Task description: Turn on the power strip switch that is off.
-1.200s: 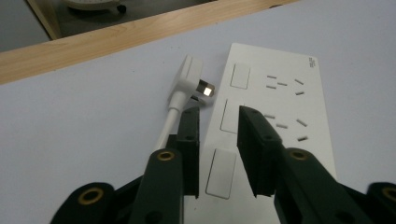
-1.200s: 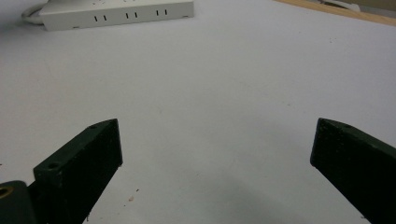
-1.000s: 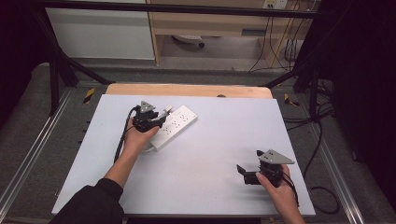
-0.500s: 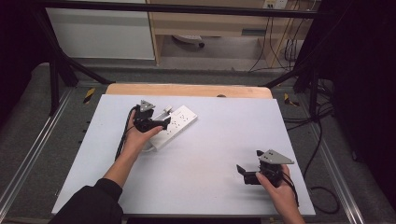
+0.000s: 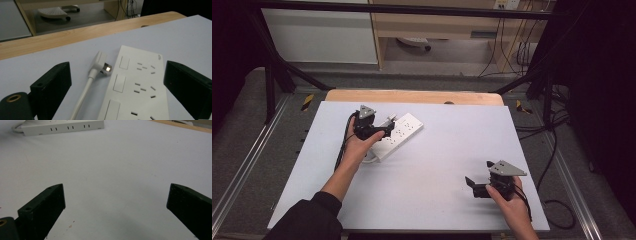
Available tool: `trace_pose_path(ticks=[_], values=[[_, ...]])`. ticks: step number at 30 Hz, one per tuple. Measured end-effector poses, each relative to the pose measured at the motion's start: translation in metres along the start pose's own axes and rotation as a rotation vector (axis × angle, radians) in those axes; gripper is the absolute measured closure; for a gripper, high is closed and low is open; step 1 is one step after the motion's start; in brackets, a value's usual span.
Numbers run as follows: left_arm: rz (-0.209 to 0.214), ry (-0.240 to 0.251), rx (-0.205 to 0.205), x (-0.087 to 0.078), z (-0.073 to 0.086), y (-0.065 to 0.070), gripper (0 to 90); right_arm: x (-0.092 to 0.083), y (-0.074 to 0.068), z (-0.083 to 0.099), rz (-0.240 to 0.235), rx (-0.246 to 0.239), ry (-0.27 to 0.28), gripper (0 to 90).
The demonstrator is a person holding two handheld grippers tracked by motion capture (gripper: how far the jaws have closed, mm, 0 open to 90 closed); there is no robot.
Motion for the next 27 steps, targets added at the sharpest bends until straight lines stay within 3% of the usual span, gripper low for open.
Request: trace_pose_path(ticks=[4, 12, 17, 27], values=[[0.003, 0.041, -0.009, -0.007, -0.010, 0.001, 8.5, 0.000, 0.000, 0.000, -0.001, -0.004, -0.001, 2.4], [0.020, 0.038, -0.009, -0.023, -0.014, 0.004, 8.6, 0.001, -0.001, 0.000, -0.001, -0.001, -0.001, 2.4], [0.044, 0.048, -0.017, -0.040, -0.020, 0.005, 8.6, 0.001, -0.001, 0.000, -0.001, -0.001, -0.001, 2.4], [0.065, 0.076, 0.010, -0.078, -0.030, 0.010, 9.0, 0.000, 0.000, -0.001, 0.000, 0.005, 0.003, 2.4]])
Point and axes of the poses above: each handheld gripper's, and its own axes: x roughly forward along the jaws, z roughly out of its underside, y roughly to its right, the point moved 10 cm from there along x, roughly forward along the jaws, and after that the axes turned 6 degrees about -x, right-handed, at the moved point
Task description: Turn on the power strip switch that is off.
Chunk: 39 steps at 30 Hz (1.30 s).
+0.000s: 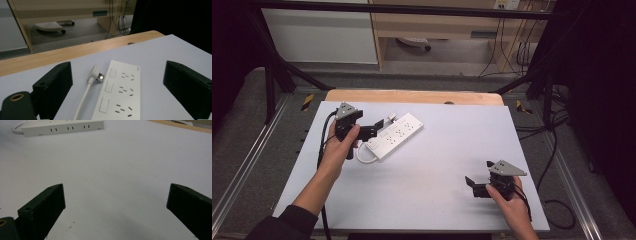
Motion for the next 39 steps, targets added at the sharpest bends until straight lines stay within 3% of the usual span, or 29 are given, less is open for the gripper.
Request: trace_pose_path(ticks=[8, 12, 18, 26, 39], values=[[0.023, -0.012, 0.032, -0.021, 0.002, 0.008, 8.0, 0.000, 0.000, 0.000, 0.000, 0.000, -0.001, 2.4], [0.007, 0.015, 0.063, -0.039, 0.002, 0.009, 8.0, 0.000, 0.001, 0.001, 0.002, -0.001, -0.004, 2.4], [0.014, 0.027, 0.080, -0.061, 0.005, 0.014, 7.7, 0.001, 0.001, 0.001, 0.003, -0.004, -0.007, 2.4], [0.008, 0.040, 0.053, -0.085, 0.015, 0.012, 7.4, 0.001, 0.001, 0.001, 0.005, -0.006, -0.008, 2.4], [-0.011, 0.060, 0.013, -0.118, 0.046, 0.004, 7.4, 0.001, 0.000, 0.001, 0.005, -0.007, -0.008, 2.4]])
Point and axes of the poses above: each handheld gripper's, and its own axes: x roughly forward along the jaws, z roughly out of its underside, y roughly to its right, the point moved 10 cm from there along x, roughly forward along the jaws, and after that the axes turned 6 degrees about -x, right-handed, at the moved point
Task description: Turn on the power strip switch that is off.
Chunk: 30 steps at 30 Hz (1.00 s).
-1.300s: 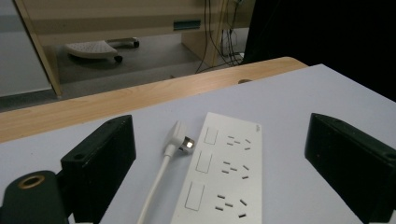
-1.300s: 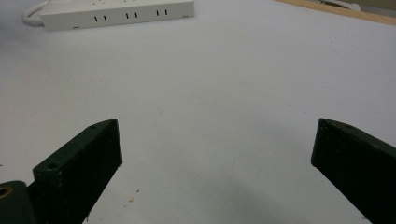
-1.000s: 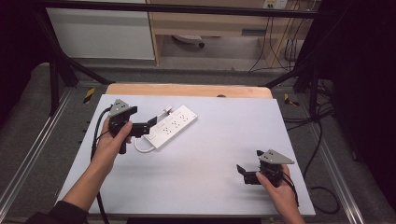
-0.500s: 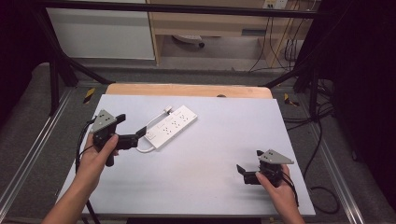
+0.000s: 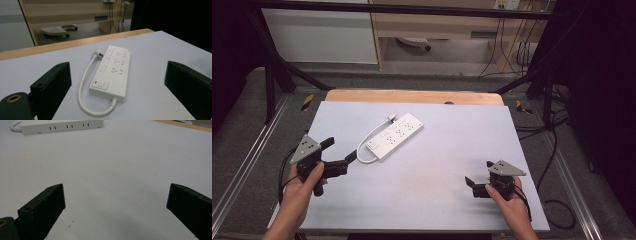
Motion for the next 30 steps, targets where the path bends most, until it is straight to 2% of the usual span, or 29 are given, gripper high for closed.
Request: trace_pose_path(ticks=[8, 13, 21, 24, 30], values=[[-0.005, -0.014, -0.008, -0.014, 0.022, -0.002, 7.4, 0.000, 0.001, 0.000, 0.001, 0.002, -0.001, 2.4], [-0.006, -0.025, -0.021, -0.016, 0.038, -0.003, 7.4, -0.001, 0.001, 0.000, 0.003, 0.006, 0.000, 2.4], [-0.011, -0.085, 0.015, -0.009, 0.065, 0.000, 7.6, -0.001, 0.002, 0.001, 0.006, 0.006, 0.000, 2.3], [0.006, -0.119, 0.025, -0.002, 0.078, 0.006, 7.6, -0.001, 0.003, 0.001, 0.008, 0.005, 0.001, 2.4], [0.029, -0.153, 0.040, 0.006, 0.092, 0.014, 7.6, -0.001, 0.004, 0.001, 0.009, 0.006, -0.002, 2.4]])
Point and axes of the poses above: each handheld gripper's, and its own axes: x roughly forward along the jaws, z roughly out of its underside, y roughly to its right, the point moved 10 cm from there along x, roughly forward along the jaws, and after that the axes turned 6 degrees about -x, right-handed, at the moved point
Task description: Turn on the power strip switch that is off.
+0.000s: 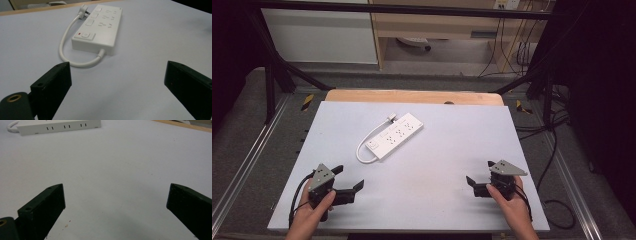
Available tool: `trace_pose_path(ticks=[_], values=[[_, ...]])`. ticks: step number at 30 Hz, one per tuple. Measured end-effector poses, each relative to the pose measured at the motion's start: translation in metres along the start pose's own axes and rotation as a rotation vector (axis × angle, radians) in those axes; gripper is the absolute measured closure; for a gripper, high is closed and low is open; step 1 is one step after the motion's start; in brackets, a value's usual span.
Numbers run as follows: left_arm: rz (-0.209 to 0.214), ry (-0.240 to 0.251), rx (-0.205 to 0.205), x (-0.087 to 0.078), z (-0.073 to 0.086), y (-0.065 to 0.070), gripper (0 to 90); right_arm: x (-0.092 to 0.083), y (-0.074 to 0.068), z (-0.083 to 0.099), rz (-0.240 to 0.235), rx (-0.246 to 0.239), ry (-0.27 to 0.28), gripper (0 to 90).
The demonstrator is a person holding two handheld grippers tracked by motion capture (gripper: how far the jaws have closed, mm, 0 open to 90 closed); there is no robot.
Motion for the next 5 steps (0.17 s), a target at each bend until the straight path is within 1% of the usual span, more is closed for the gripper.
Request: trace_pose_path(ticks=[1, 4, 5], values=[[0.004, -0.002, -0.002, 0.0018, 0.0016, 0.0015, 7.6, 0.0000, 0.0000, 0.0000, 0.000, 0.000, 0.000, 2.4], [0.013, -0.021, 0.020, 0.0059, 0.0062, 0.0053, 7.6, 0.0009, 0.0013, 0.0021, 0.009, -0.001, -0.011, 2.5], [0.013, -0.021, 0.020, 0.0059, 0.0062, 0.0053, 7.6, 0.0009, 0.0013, 0.0021, 0.009, -0.001, -0.011, 2.5]])
Point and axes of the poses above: each handheld gripper's, and its own axes: x roughly forward along the jaws, z roughly out of its underside, y roughly to its right, the point moved 10 cm from there along x, roughly forward along the jaws, and after that the axes turned 6 degrees about -x, right-handed, at the moved point
